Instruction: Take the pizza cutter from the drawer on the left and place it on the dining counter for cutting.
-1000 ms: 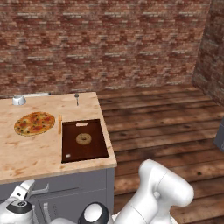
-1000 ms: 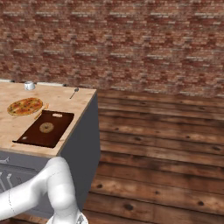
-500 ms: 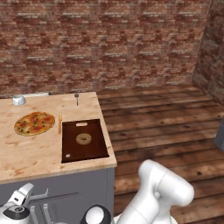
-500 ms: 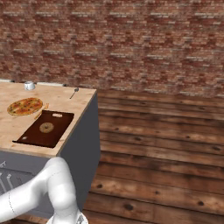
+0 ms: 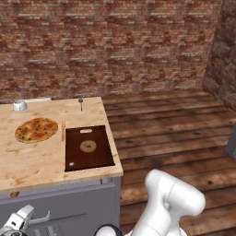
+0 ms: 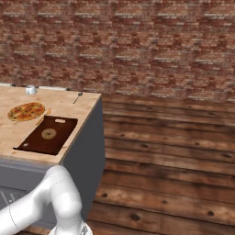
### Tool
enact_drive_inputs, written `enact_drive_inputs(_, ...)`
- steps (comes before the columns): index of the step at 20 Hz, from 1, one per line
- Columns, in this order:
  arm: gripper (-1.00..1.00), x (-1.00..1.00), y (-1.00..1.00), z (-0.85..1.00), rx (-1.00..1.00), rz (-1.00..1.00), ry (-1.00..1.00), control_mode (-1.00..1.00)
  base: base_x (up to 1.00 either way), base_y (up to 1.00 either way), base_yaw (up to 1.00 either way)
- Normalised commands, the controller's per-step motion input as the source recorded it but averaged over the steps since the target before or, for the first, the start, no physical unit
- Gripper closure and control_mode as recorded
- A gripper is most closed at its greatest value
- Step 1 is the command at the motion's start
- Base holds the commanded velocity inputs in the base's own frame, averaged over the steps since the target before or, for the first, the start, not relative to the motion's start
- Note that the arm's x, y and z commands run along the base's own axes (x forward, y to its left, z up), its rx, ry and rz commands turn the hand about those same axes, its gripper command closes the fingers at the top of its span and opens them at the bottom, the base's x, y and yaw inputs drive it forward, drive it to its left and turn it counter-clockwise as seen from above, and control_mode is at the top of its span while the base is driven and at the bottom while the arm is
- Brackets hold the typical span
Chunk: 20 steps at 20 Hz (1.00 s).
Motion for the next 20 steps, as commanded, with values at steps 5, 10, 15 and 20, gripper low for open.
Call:
enact_drive_inputs(5,1.00,-0.59,-0.03,0.00,0.07,0.00,0.00,-1.00,0.00,0.00,0.00)
enact_drive_inputs(10,-1.00,-0.46,-0.01,0.00,0.02,0.00,0.00,-1.00,0.00,0.00,0.00)
enact_drive_inputs(15,-1.00,-0.36,-0.16,0.37,0.01,0.00,-0.03,-1.00,0.00,0.00,0.00)
enact_drive_inputs(20,-1.00,-0.44,-0.41,0.77,0.07,0.00,-0.12,-1.00,0.00,0.00,0.00)
